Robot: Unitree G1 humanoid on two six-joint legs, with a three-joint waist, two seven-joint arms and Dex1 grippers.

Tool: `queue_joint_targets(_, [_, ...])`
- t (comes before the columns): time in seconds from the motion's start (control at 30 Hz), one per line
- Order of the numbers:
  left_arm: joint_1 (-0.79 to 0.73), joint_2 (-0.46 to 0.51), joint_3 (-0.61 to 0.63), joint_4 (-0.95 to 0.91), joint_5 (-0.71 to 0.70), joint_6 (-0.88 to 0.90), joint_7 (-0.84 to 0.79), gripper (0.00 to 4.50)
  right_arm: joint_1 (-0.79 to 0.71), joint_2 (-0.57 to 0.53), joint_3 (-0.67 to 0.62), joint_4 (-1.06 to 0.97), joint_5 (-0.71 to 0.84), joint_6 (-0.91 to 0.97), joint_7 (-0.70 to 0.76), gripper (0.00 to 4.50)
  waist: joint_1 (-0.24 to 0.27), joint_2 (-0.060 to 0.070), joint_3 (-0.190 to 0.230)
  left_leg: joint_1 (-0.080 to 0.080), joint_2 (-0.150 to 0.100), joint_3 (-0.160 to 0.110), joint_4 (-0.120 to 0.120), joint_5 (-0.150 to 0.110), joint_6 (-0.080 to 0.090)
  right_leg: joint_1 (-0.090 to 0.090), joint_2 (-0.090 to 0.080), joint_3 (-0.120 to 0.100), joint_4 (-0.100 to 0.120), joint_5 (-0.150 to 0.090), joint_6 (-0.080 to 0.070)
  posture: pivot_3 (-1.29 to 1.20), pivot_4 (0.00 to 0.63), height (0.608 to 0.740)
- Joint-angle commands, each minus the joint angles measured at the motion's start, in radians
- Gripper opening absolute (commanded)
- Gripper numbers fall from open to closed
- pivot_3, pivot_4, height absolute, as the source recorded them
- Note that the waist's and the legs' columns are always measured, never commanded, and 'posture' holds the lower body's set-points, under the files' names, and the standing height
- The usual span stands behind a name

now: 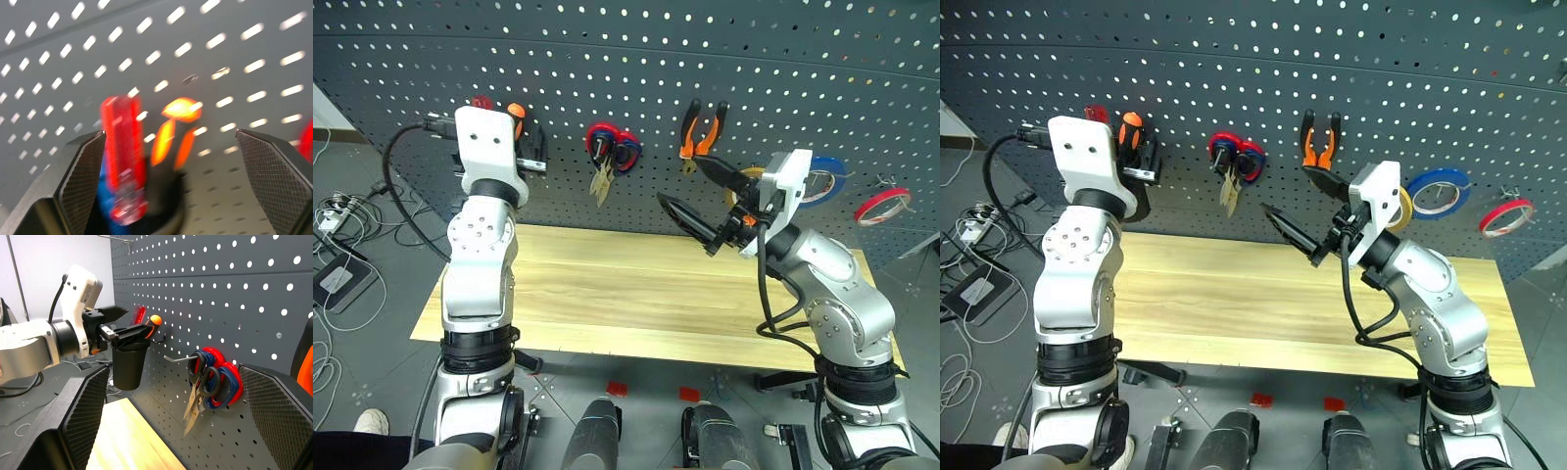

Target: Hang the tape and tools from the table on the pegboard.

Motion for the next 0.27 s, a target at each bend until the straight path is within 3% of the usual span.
queue_joint_targets(0.03, [0.046,-0.034,-0.046,-0.107,-0.02,0.038,-0.024,4.49,0.035,-0.028,-0.014,-0.069,-0.038,0.049,-0.068,4.5,0.0,0.0,-0.001,0.0,0.0,0.0,0.0,0.0,0.0,0.0,0.0,0.0,0.0,0.0,0.0,0.16,0.162,0.74])
queue_joint_targets(0.27, [0.214,-0.125,-0.136,-0.174,-0.068,0.091,-0.064,4.49,0.162,-0.025,0.011,-0.11,-0.207,0.138,-0.27,4.5,0.0,0.0,-0.015,0.001,0.0,0.001,0.0,0.0,0.0,0.0,0.0,0.002,-0.001,0.0,0.0,0.14,0.149,0.74])
